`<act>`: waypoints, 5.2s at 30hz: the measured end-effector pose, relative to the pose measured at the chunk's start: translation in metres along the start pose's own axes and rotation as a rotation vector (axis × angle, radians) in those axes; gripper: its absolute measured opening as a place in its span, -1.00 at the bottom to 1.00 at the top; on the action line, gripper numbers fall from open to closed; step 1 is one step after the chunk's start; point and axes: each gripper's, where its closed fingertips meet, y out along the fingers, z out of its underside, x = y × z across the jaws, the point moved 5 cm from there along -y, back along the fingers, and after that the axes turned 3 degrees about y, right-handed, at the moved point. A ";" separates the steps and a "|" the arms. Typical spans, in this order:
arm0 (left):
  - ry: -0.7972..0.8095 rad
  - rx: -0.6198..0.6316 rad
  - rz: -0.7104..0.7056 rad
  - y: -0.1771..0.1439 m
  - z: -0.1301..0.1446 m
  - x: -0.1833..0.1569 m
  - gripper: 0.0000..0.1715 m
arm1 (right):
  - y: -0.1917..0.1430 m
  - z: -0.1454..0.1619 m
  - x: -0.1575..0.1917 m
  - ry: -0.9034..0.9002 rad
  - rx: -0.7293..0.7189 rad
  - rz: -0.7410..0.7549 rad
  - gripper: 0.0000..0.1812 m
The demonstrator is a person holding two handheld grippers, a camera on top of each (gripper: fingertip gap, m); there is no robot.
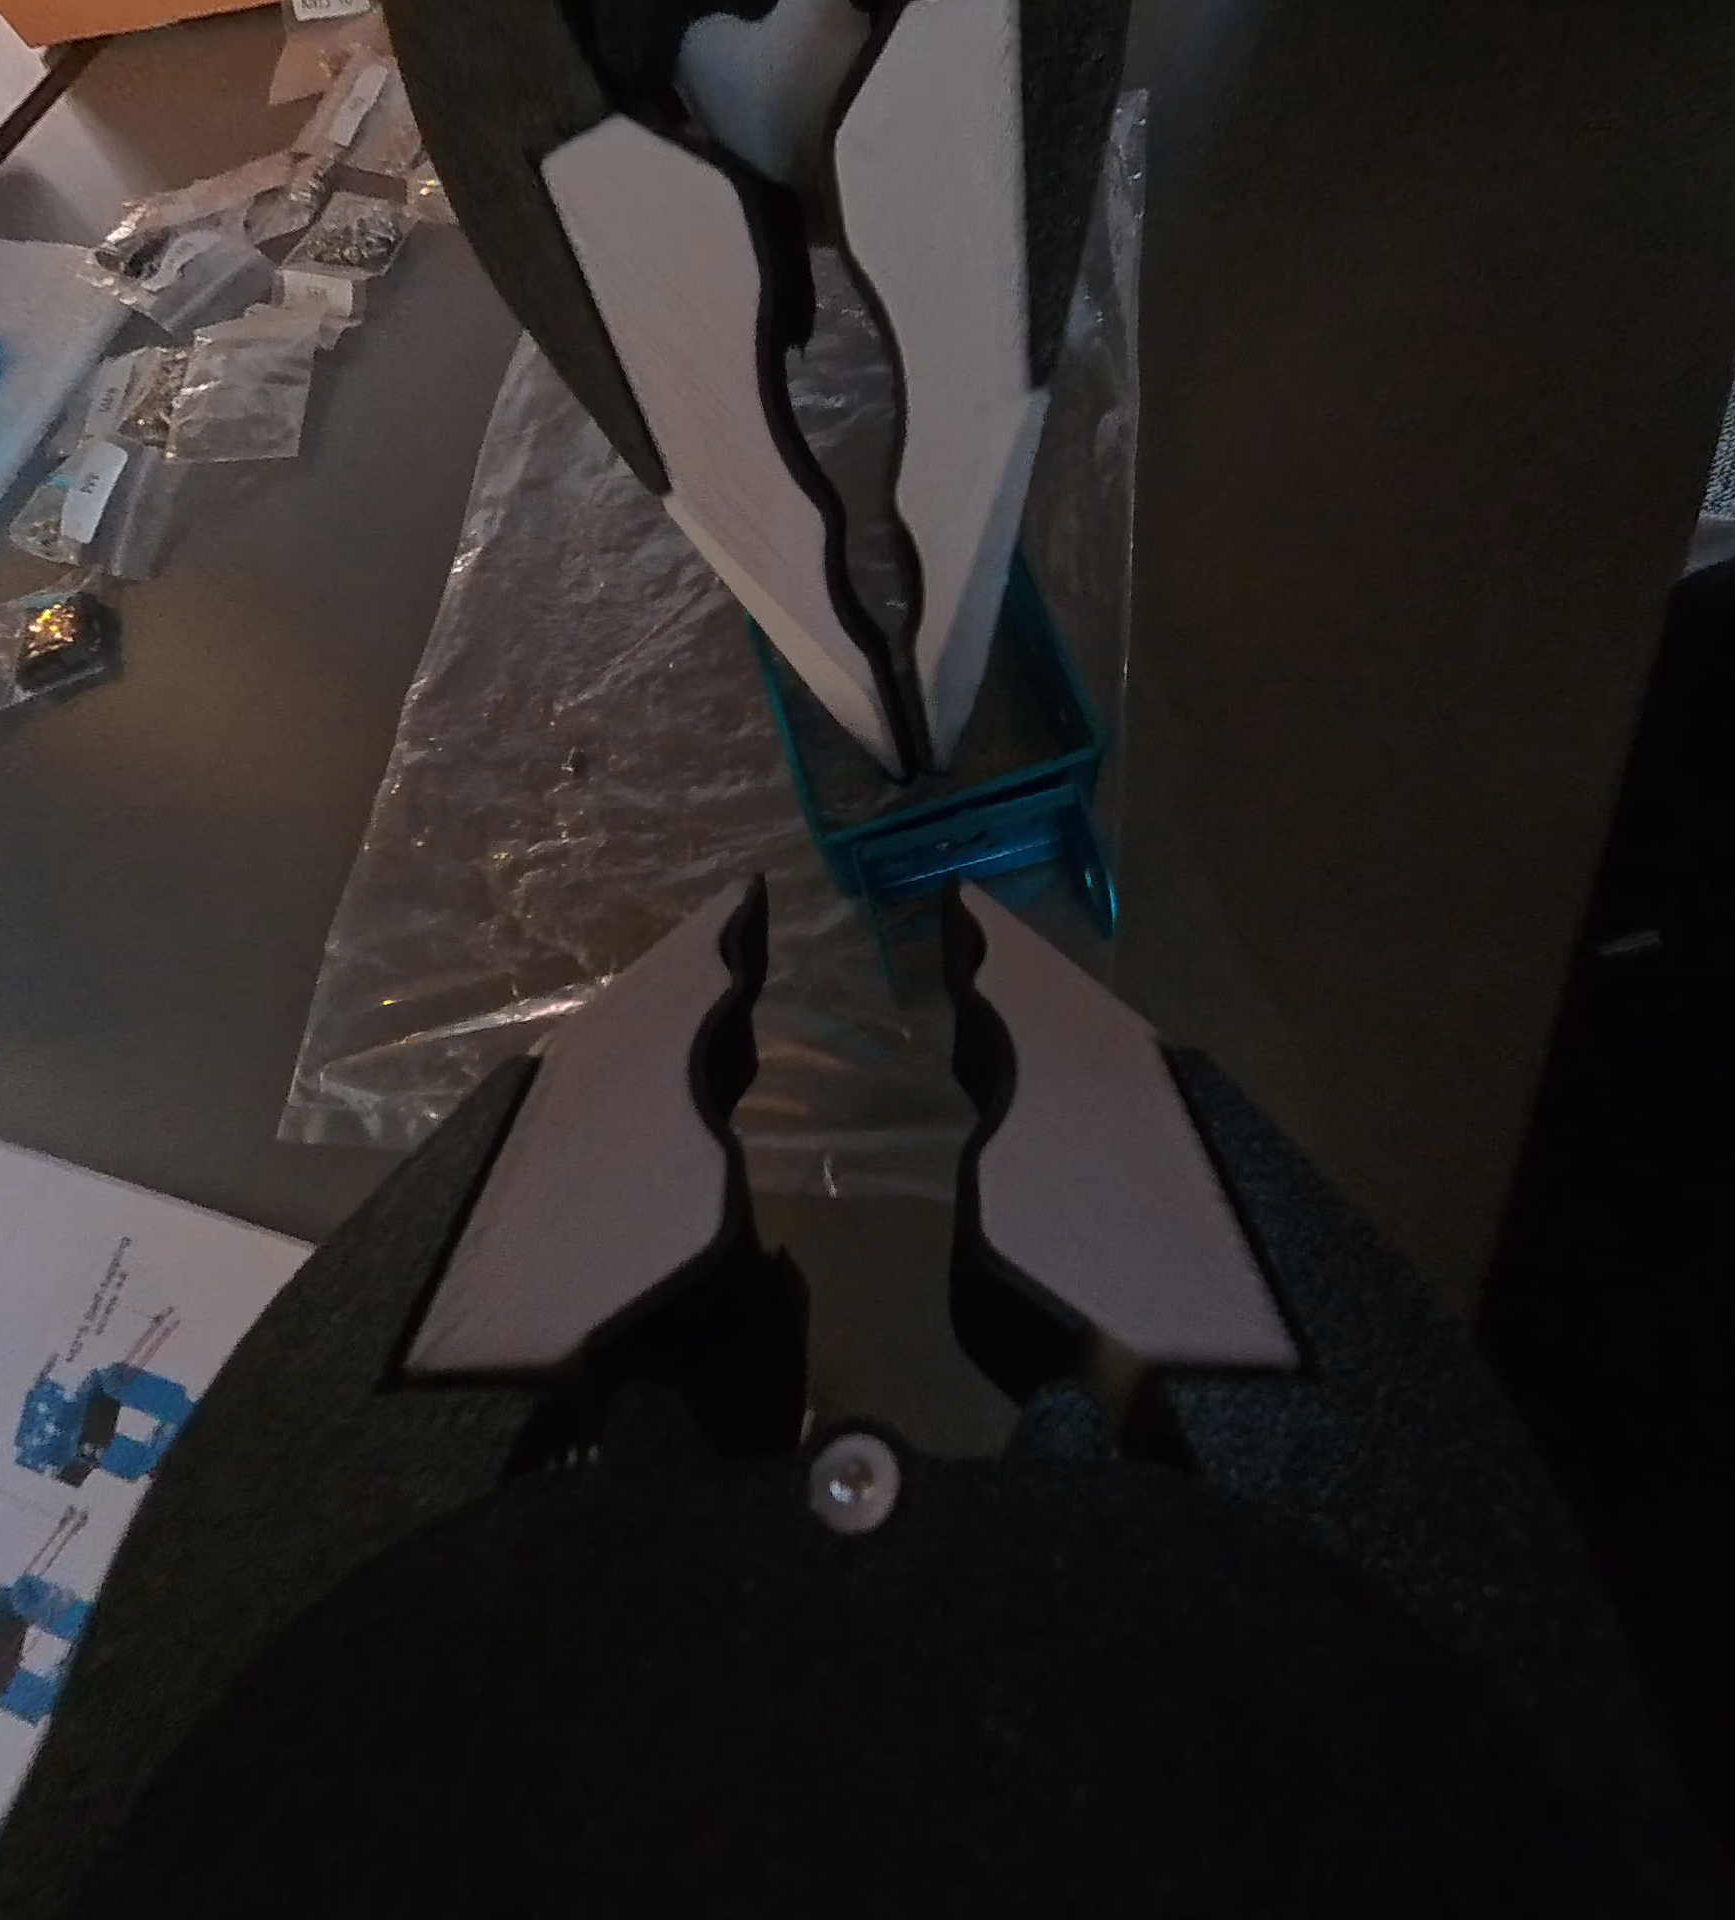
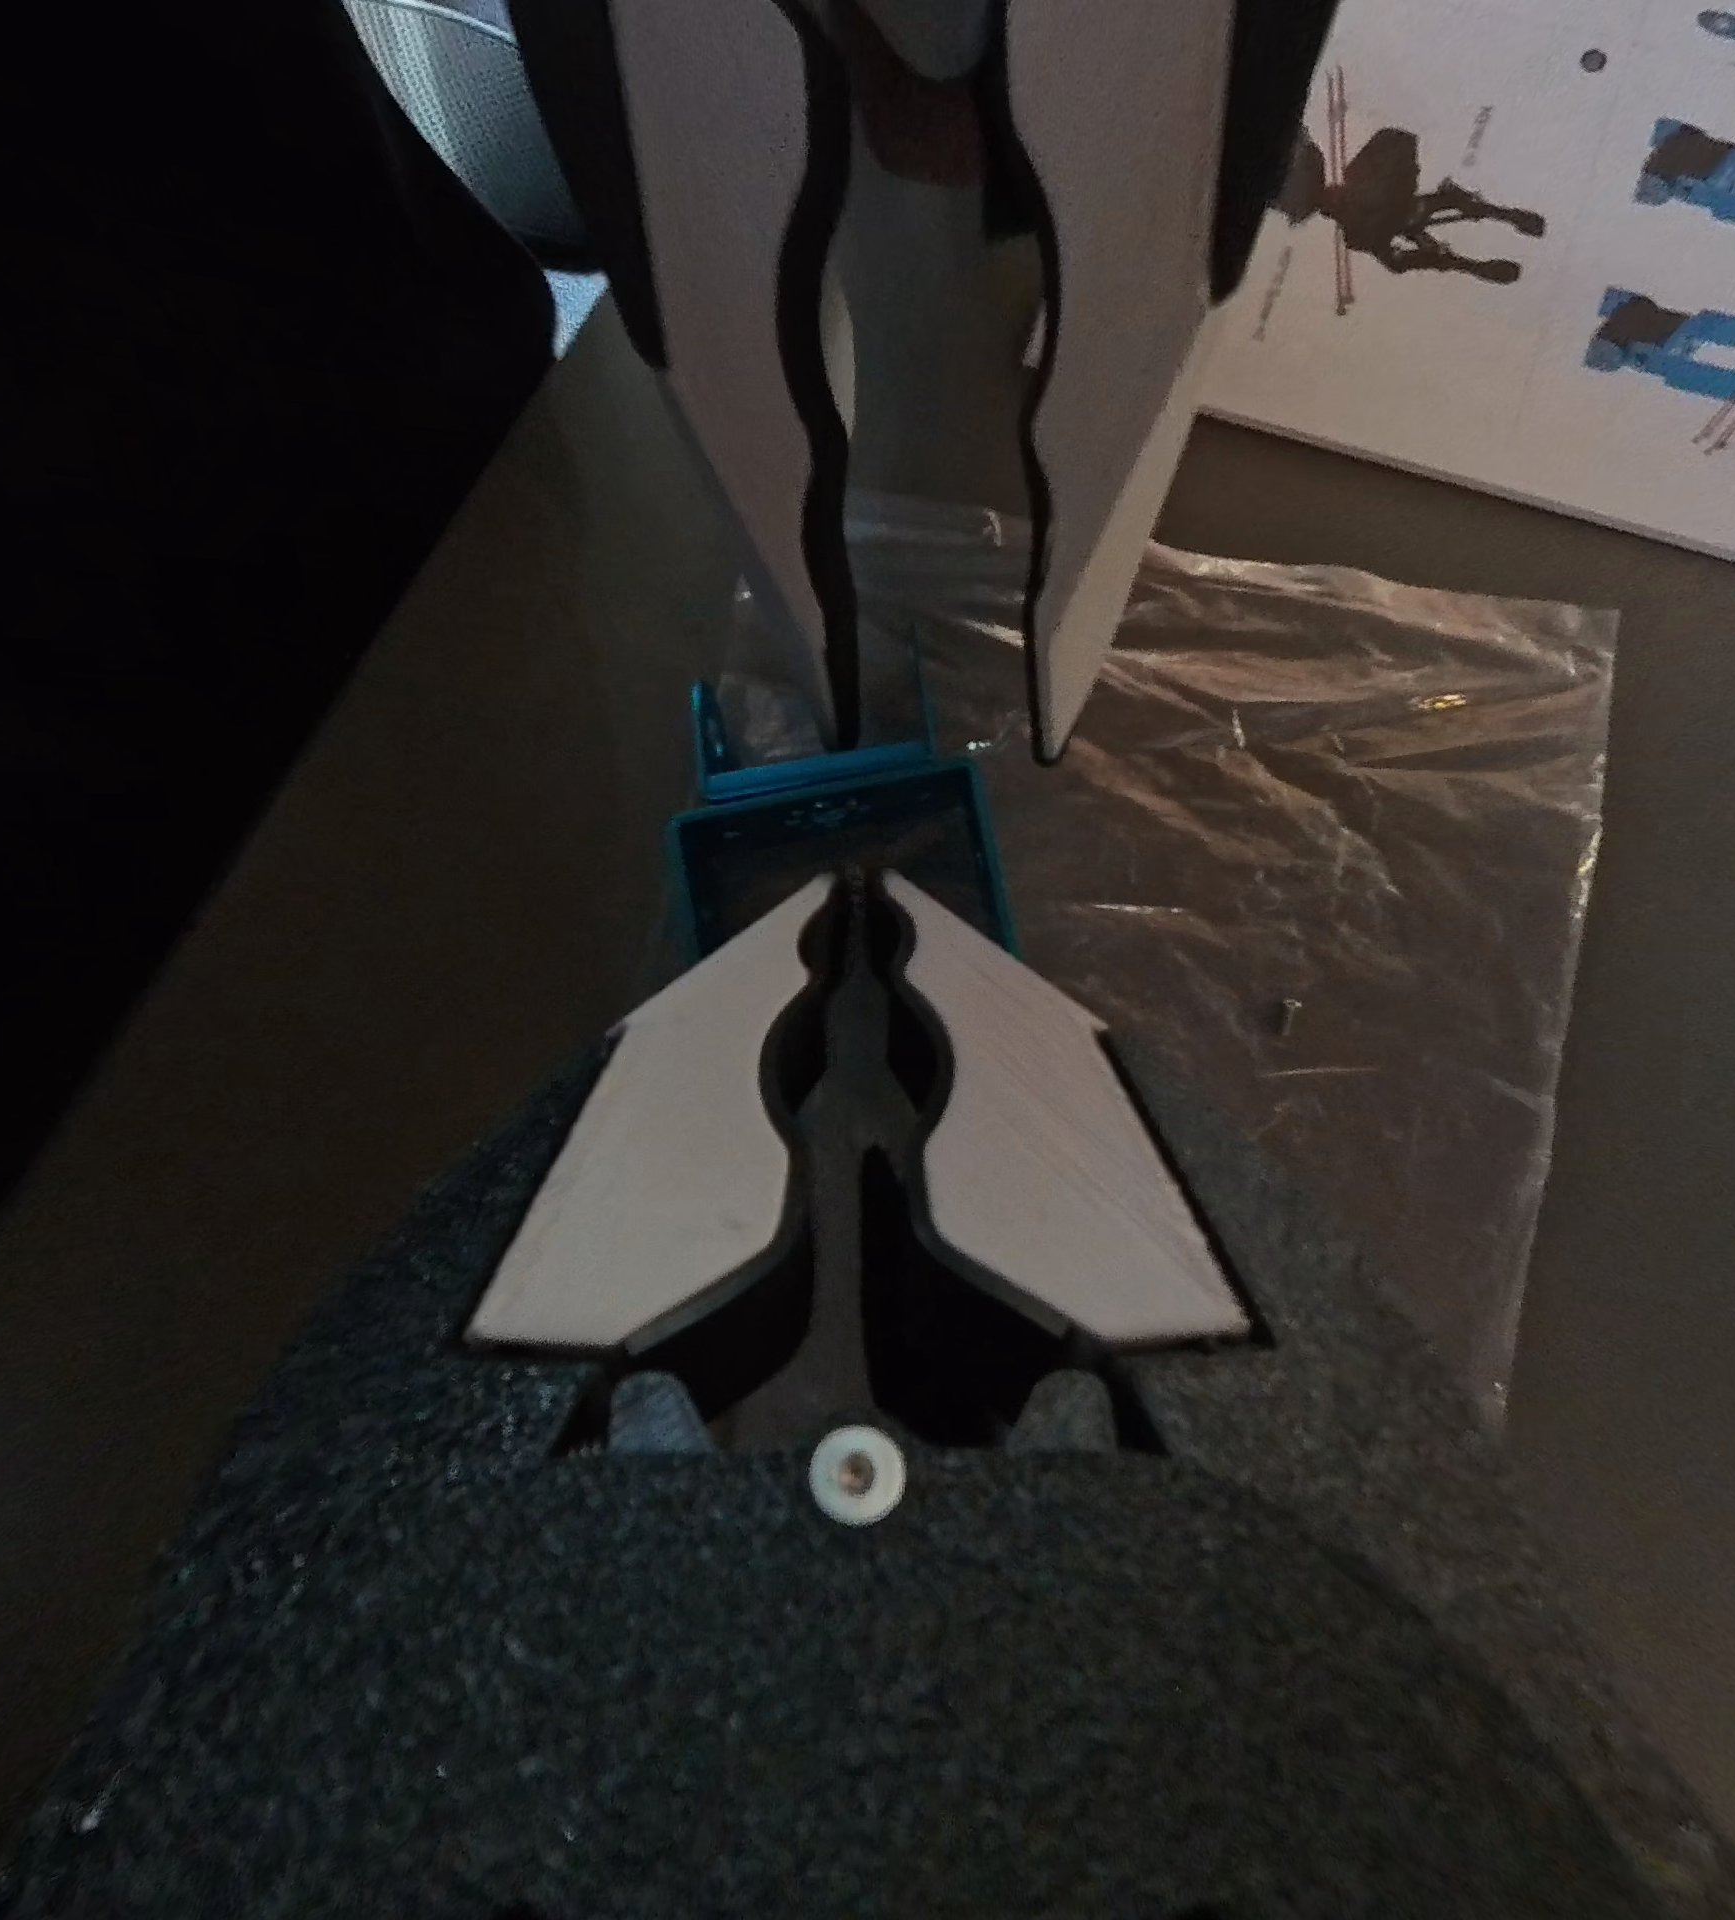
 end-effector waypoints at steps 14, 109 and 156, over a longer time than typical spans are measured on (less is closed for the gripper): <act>0.009 -0.014 0.013 0.003 -0.003 0.001 -0.63 | 0.010 -0.001 0.002 -0.021 0.075 -0.003 -0.95; 0.028 0.021 0.012 0.000 0.002 -0.001 -0.62 | -0.054 0.066 -0.009 0.052 0.455 0.127 -0.97; -0.015 0.006 0.031 -0.010 0.006 -0.003 -0.63 | 0.007 0.002 0.017 -0.089 0.147 -0.113 -0.90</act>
